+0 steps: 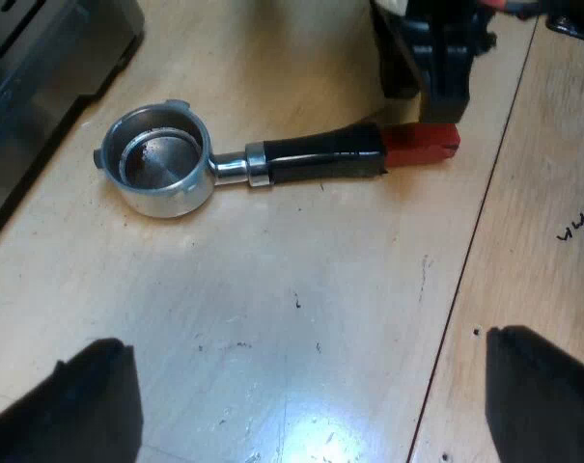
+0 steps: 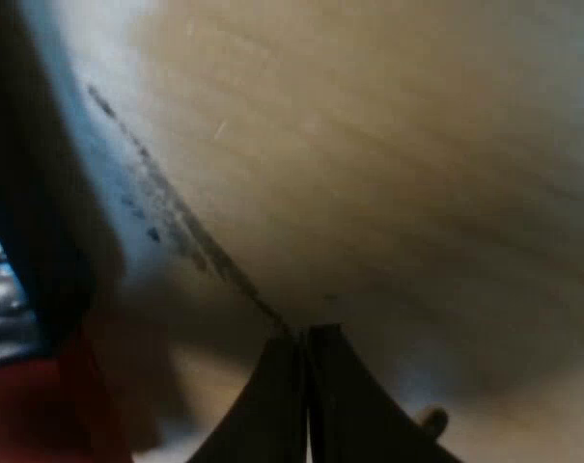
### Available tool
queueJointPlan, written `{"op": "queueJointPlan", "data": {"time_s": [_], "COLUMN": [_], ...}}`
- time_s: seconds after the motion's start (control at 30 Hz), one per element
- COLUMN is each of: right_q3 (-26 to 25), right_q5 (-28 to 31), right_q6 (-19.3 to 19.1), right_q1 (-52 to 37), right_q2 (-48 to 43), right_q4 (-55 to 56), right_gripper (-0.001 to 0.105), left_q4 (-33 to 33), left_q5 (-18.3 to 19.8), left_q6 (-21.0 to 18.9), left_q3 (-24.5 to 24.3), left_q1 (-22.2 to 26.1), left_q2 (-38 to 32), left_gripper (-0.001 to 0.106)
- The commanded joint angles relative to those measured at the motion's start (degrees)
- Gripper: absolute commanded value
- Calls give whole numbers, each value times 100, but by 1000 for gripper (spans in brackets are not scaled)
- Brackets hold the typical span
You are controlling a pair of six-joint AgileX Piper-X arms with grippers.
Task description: Put the handle in the coffee machine
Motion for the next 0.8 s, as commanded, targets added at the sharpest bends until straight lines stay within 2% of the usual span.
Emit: {"op": "queueJointPlan", "data": {"time_s": [0.03, 0.1, 0.3, 0.47, 0.6, 0.67, 0.8], "right_q3": [12, 13, -28, -244, -537, -759, -1145], "right_q5": [-13, -70, -315, -532, -734, -784, -843], "right_q6": [-2, -2, 57, 324, 434, 432, 432], "right_q1": [121, 214, 750, 1213, 1445, 1538, 1630], "right_q2": [228, 319, 690, 910, 1212, 1394, 1653], "right_q4": [-179, -310, -482, -719, -946, -977, -1033], "right_gripper": [0, 0, 0, 0, 0, 0, 0], "left_q4": [-17, 59, 821, 989, 1014, 1138, 1280], "left_q5": [24, 4, -259, -616, -631, -631, -731], "left_q6": [-40, -72, -287, -368, -479, -733, -738], "left_q3": [-5, -5, -20, -26, -49, -182, -367], "left_q1": [-26, -26, -26, -26, -26, -26, -26], "left_q2": [-11, -11, -11, -11, -11, -11, -11], "left_gripper": [74, 74, 74, 74, 74, 74, 74]}}
